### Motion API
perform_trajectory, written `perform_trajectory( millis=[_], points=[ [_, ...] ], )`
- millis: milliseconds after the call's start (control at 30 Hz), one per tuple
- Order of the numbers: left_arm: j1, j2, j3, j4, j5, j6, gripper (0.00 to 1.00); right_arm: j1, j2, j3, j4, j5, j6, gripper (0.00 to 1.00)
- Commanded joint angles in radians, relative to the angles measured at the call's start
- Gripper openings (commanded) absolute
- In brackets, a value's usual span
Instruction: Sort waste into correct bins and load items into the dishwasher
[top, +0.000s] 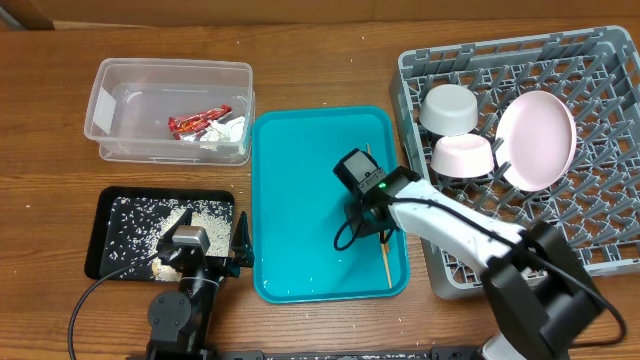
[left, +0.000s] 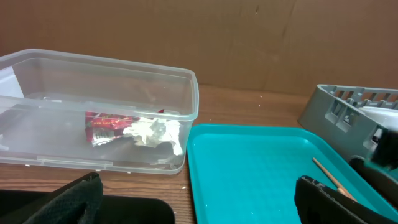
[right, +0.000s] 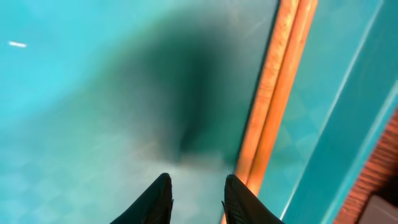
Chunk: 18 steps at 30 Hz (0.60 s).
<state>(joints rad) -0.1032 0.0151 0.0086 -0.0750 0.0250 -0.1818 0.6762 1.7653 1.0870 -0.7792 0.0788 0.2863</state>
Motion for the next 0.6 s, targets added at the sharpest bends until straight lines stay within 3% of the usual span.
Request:
perform_trajectory(
  millis=[0, 567],
  points=[
    [-0.004, -0.010, -0.004, -0.002, -0.002, -0.006, 1.00, 0.008, -0.095, -0.005, 0.003, 0.009, -0.006, 0.34],
    [-0.004, -0.010, -0.004, -0.002, -0.002, -0.006, 1.00, 0.007, 0.055, -0.008, 0.048, 0.061, -0.003, 0.37]
  ],
)
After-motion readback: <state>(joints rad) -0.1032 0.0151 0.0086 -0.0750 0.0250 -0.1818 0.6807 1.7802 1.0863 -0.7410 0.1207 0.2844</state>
